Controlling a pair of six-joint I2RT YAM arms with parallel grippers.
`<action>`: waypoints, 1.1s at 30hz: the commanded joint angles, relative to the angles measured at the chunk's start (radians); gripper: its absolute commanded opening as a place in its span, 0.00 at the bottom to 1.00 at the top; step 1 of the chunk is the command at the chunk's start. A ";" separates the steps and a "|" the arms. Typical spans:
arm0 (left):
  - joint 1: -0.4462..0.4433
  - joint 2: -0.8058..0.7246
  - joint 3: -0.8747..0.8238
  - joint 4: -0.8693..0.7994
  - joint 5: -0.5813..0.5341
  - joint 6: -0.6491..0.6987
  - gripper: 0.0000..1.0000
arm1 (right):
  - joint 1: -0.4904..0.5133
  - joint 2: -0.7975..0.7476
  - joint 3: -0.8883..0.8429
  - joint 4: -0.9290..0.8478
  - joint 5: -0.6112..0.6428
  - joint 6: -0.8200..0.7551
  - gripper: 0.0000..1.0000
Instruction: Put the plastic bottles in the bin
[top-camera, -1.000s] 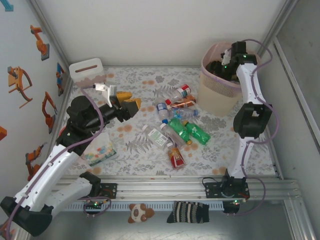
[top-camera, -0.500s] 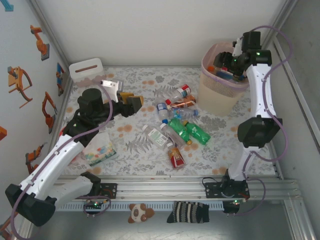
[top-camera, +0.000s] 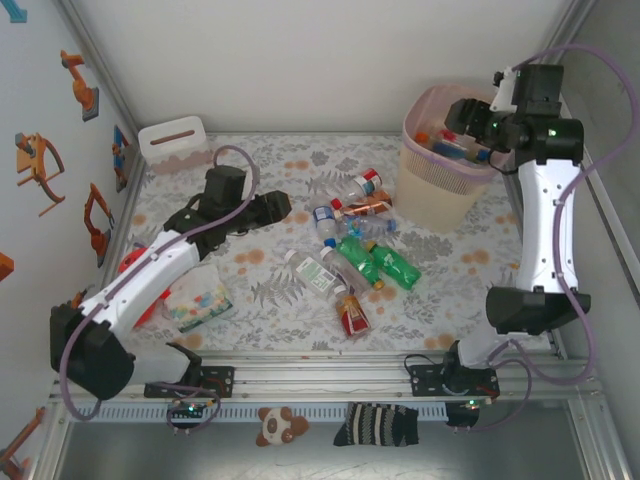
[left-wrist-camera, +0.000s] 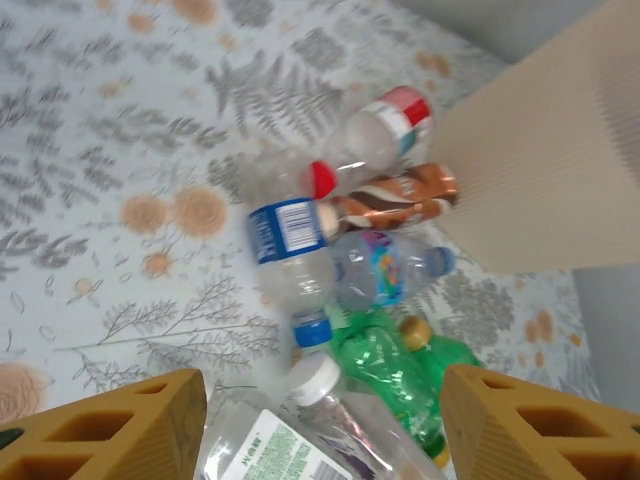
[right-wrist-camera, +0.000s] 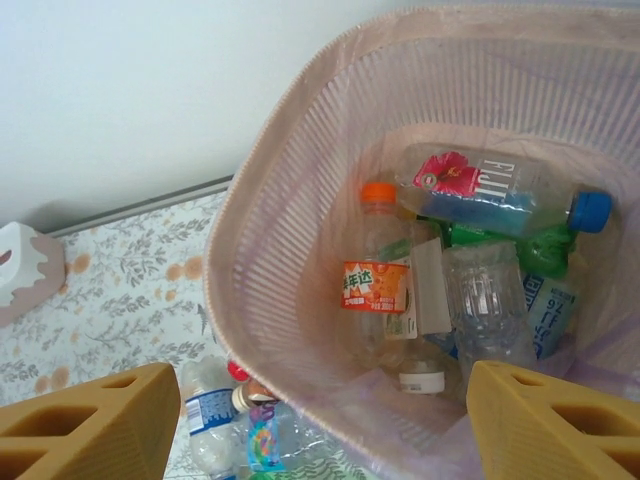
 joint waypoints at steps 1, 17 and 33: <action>0.003 0.074 0.020 -0.073 -0.049 -0.206 0.59 | 0.010 -0.057 -0.062 0.046 0.005 0.030 0.74; -0.019 0.419 0.116 -0.200 0.012 -0.576 0.61 | 0.020 -0.189 -0.230 0.100 0.004 0.054 0.74; -0.037 0.560 0.140 -0.248 0.041 -0.696 0.63 | 0.020 -0.217 -0.249 0.102 0.016 0.051 0.73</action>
